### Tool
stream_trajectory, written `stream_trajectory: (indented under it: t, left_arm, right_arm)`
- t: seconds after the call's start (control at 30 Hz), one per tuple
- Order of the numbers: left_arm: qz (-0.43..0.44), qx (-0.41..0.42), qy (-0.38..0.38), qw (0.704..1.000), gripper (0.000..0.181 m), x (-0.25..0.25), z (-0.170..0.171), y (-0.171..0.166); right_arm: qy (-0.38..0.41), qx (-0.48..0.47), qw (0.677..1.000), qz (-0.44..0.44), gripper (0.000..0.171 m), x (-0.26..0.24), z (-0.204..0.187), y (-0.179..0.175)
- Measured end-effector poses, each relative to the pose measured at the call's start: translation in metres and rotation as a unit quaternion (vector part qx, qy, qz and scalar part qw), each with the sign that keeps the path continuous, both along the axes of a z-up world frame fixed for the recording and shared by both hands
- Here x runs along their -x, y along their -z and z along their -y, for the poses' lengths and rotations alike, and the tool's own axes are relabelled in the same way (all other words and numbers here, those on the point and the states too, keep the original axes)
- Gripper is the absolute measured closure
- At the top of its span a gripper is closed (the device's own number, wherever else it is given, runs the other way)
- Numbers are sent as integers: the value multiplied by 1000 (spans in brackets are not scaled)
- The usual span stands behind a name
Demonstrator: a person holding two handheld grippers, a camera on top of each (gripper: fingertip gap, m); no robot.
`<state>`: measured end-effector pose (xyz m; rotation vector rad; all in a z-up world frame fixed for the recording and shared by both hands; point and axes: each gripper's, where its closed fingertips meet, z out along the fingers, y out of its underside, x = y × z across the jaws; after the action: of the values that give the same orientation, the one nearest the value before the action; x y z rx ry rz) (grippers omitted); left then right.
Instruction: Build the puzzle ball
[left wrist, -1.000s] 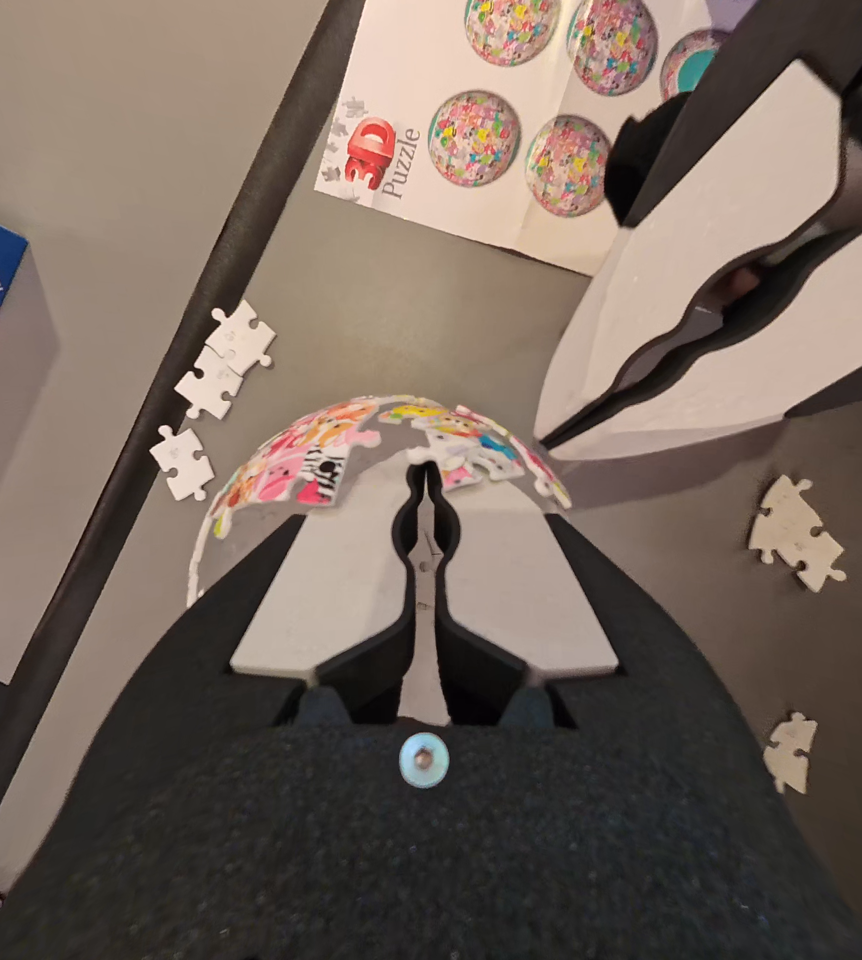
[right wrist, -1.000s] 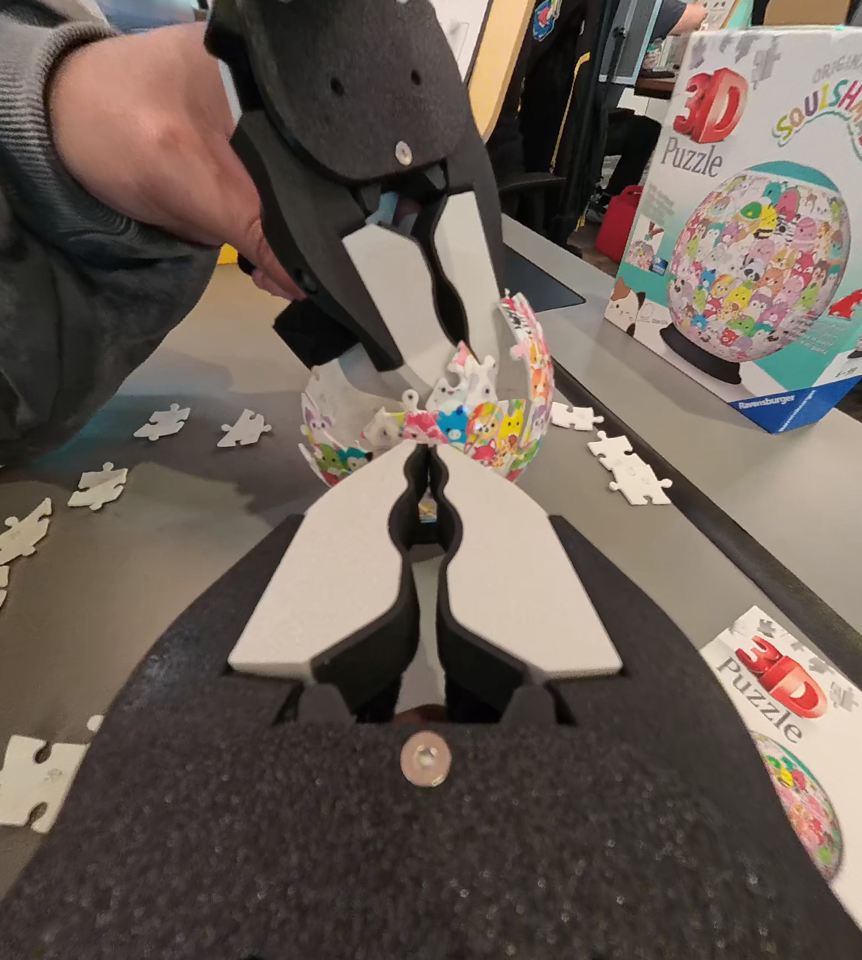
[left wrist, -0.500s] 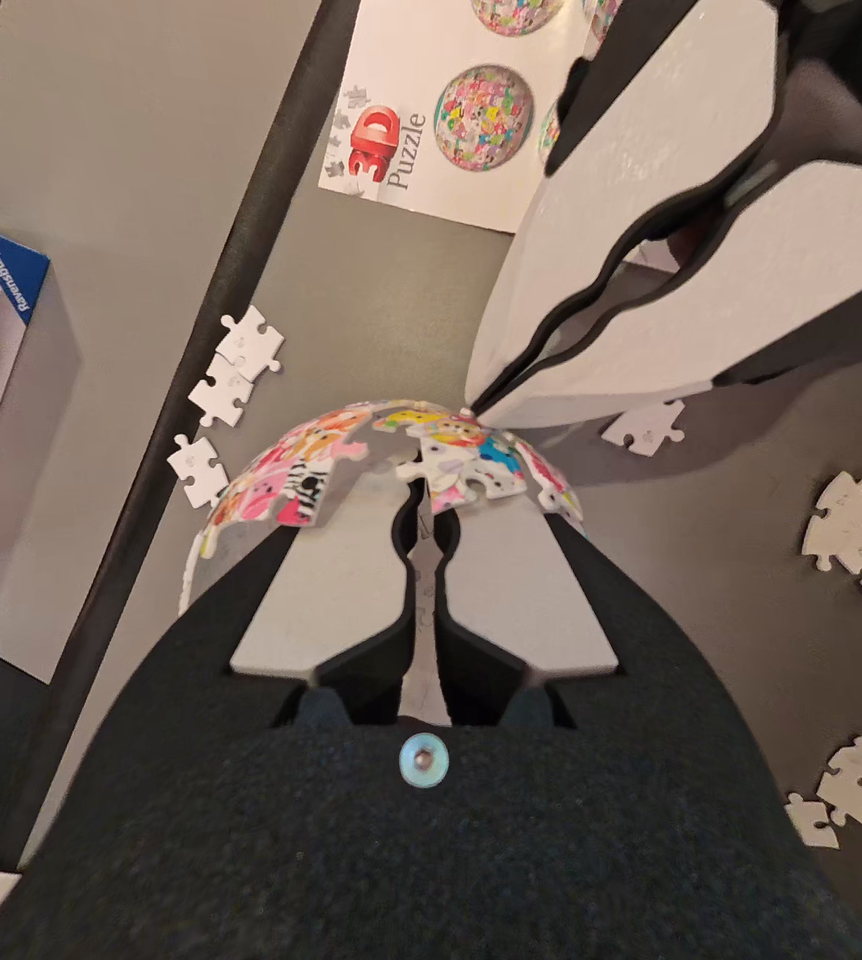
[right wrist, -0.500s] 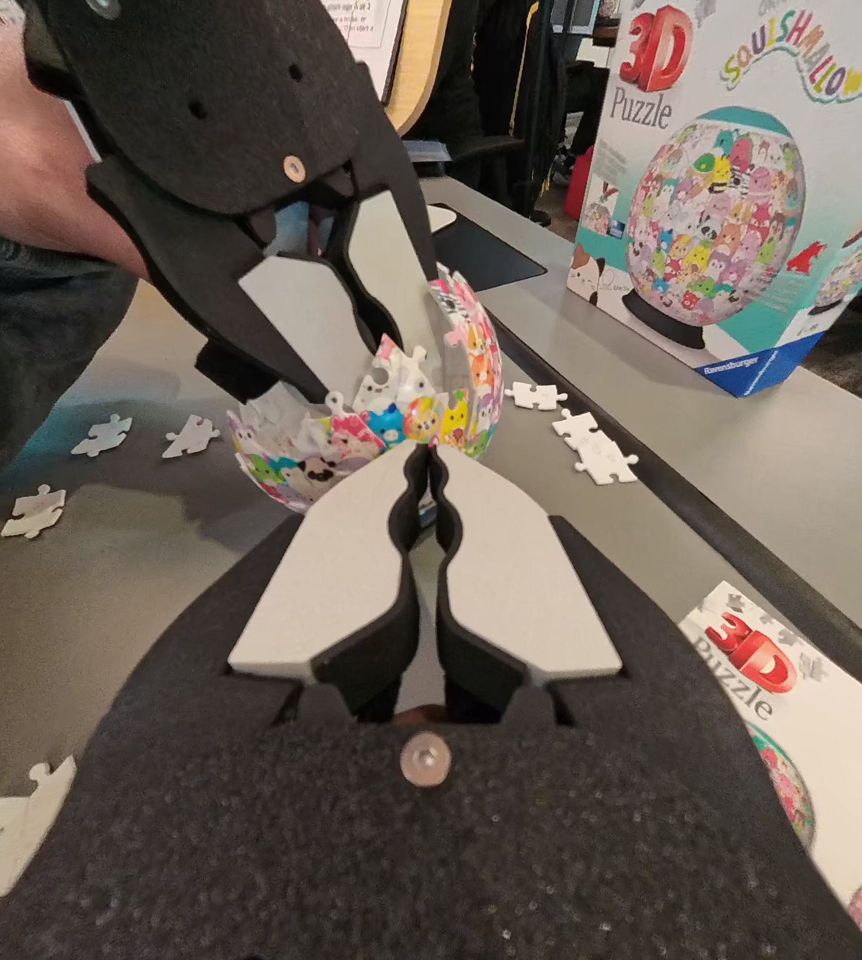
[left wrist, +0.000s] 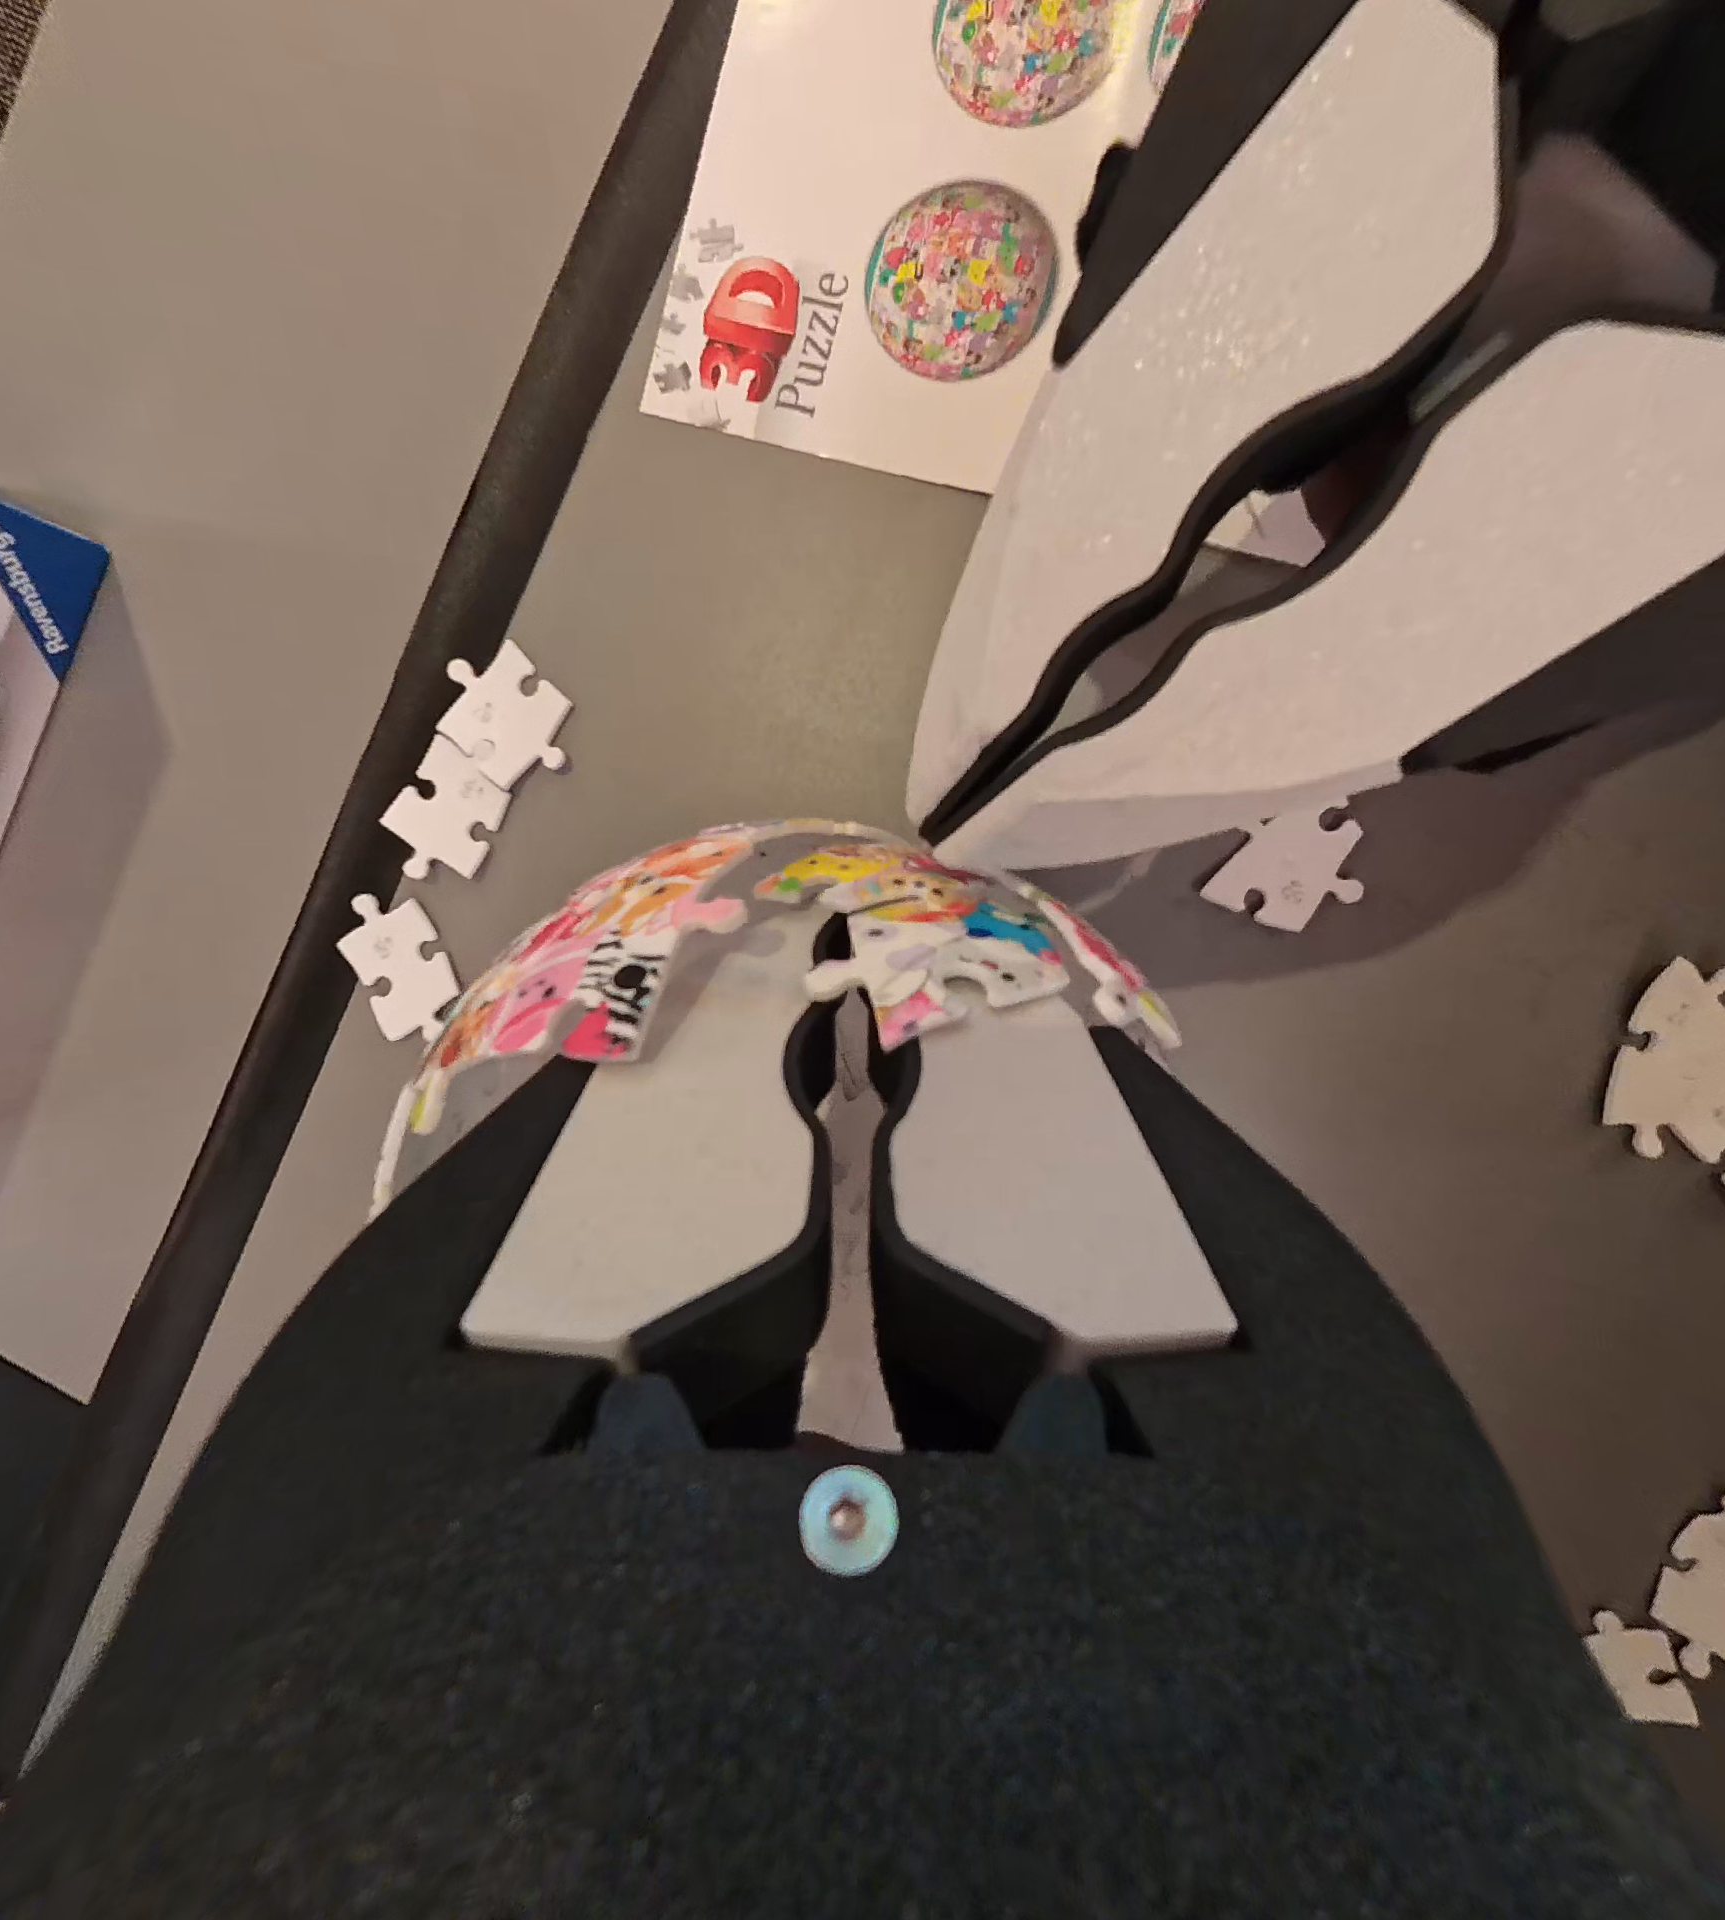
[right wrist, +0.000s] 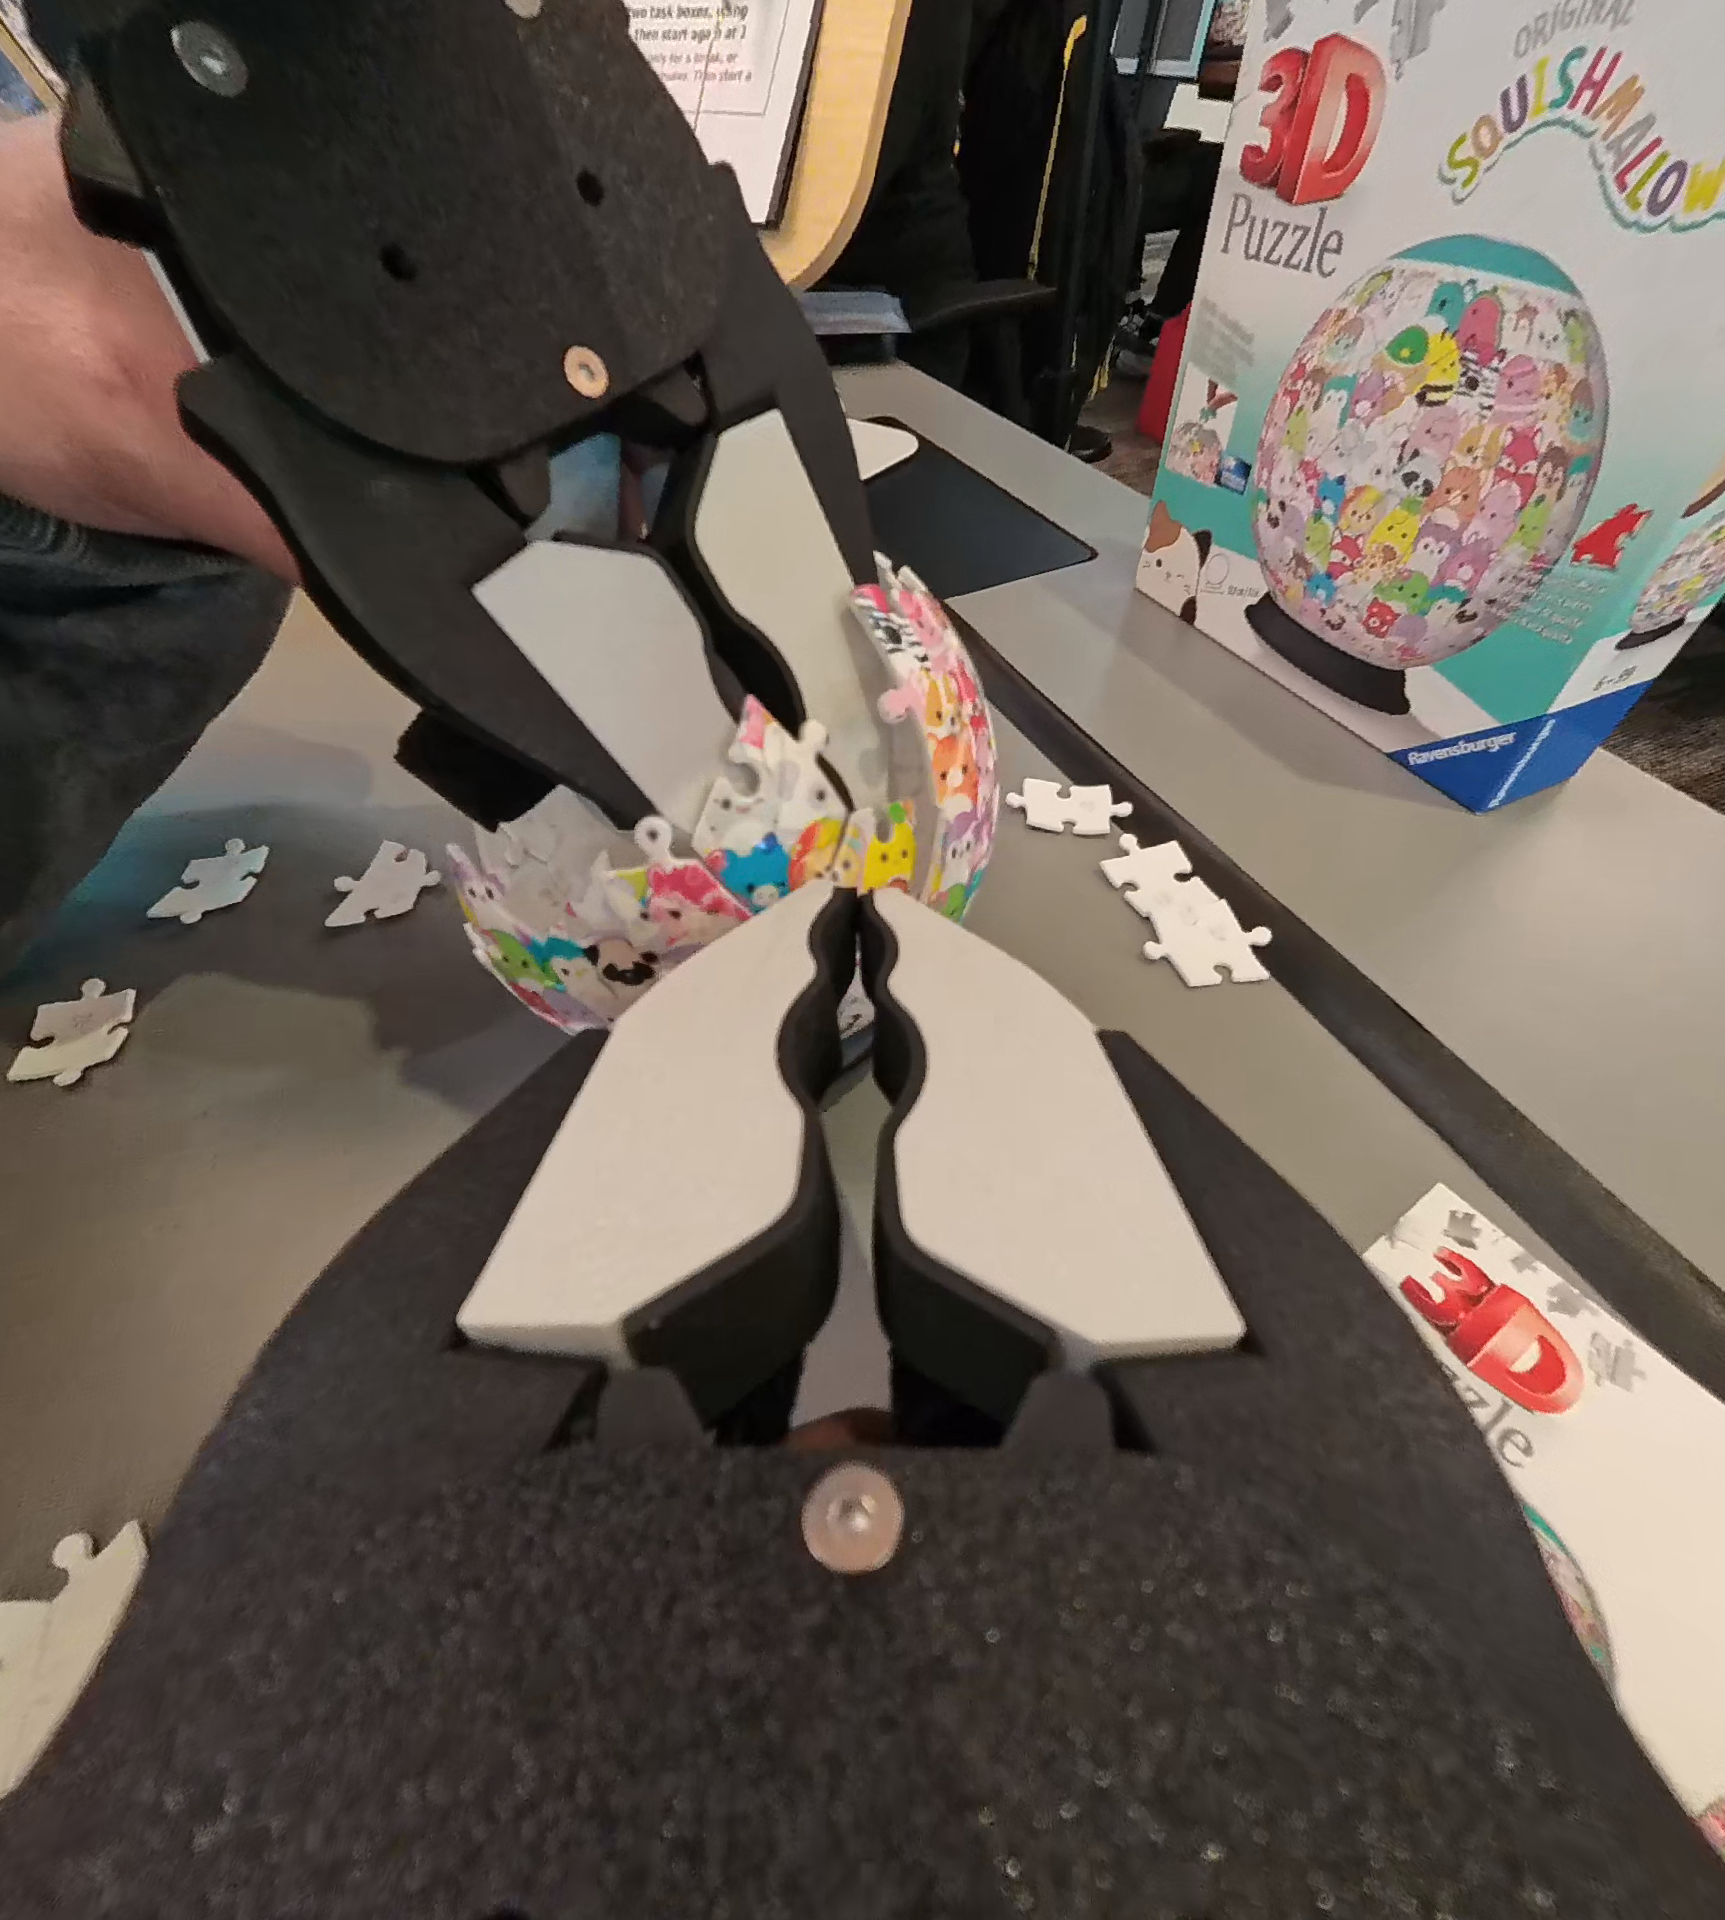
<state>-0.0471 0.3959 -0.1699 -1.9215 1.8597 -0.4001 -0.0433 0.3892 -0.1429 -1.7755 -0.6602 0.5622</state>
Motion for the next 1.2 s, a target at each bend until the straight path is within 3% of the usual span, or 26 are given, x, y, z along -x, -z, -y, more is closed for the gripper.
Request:
stream_trajectory:
  t: [0.57, 0.8, 0.93, 1.03, 1.2]
  left_arm:
    - [0, -15, 0, 1000, 181, 5, 0, -5]
    - [36, -57, -49, 997, 181, 50, -2, -48]
    - [101, -51, -84, 990, 170, 84, 0, -77]
    - [137, -16, -108, 985, 161, 119, 8, -81]
    - [189, 86, -124, 970, 129, 181, 32, -63]
  right_arm:
    - [11, -8, 1000, 7, 171, -10, 1, -2]
    - [26, -20, 998, -49, 170, -23, 11, -26]
    - [31, -36, 998, -28, 153, -19, 24, -32]
    - [53, -41, 998, -22, 146, -20, 44, -33]
    - [81, -13, 995, -54, 106, -9, 97, -20]
